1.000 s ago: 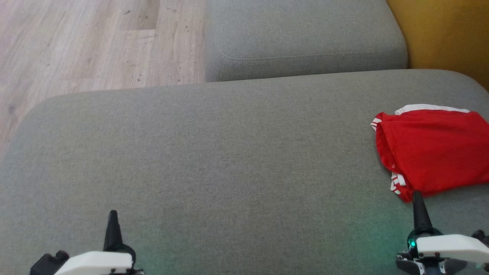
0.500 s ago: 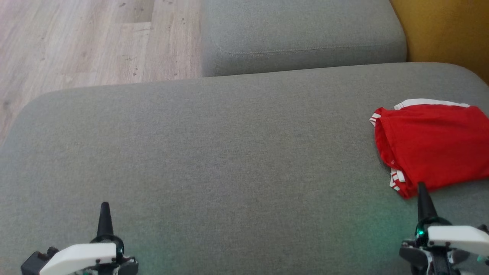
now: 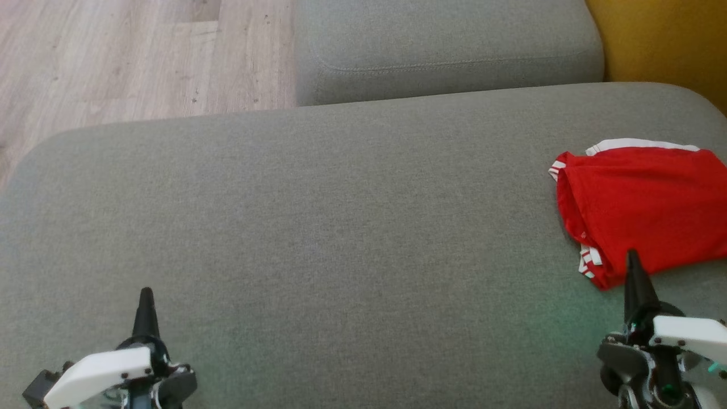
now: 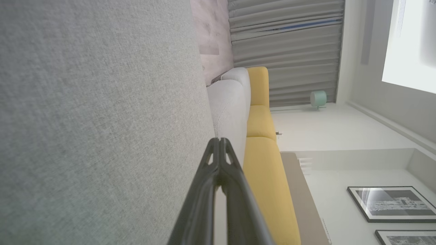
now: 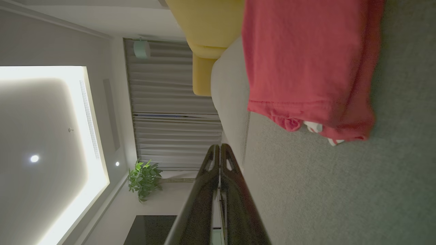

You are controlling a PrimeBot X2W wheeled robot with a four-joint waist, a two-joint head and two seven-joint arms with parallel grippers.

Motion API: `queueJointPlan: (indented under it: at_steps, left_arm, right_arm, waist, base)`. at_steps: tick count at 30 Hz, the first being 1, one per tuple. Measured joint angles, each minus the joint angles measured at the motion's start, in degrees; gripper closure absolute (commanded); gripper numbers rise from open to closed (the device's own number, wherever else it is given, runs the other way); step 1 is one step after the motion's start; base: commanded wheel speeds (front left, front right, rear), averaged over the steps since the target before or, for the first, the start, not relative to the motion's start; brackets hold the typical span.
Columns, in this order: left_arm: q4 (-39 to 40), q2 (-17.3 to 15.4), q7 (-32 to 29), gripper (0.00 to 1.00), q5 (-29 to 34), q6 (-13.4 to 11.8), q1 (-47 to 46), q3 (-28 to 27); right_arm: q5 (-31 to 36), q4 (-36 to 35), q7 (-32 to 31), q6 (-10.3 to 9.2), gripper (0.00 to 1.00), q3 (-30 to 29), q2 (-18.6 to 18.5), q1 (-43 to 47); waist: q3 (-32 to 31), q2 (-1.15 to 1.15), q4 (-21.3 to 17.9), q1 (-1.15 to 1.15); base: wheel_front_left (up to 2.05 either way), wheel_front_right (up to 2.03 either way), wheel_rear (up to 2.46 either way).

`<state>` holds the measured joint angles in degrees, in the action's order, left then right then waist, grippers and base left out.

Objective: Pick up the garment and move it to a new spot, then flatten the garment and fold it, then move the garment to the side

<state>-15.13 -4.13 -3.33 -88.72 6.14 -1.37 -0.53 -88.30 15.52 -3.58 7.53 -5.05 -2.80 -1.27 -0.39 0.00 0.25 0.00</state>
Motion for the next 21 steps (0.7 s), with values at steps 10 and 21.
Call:
queueJointPlan:
  at_steps: [10,21]
  left_arm:
    - [-0.48,0.23,-1.19,1.00,-5.09,0.97,-1.88,-1.54]
    - [-0.49,0.35,-1.21,1.00,-5.09,0.97,-1.88,-1.70]
  right_arm:
    - [-4.83,0.23,-1.07,0.00,1.00,-0.97,0.00,-1.92]
    - [-4.83,0.24,-1.55,0.00,1.00,-1.16,0.00,-1.91]
  waist:
    - [0.58,0.00,-0.25,0.00]
    - [0.57,0.00,-0.25,0.00]
  base:
    - [0.00,0.00,0.00]
    - [0.00,0.00,0.00]
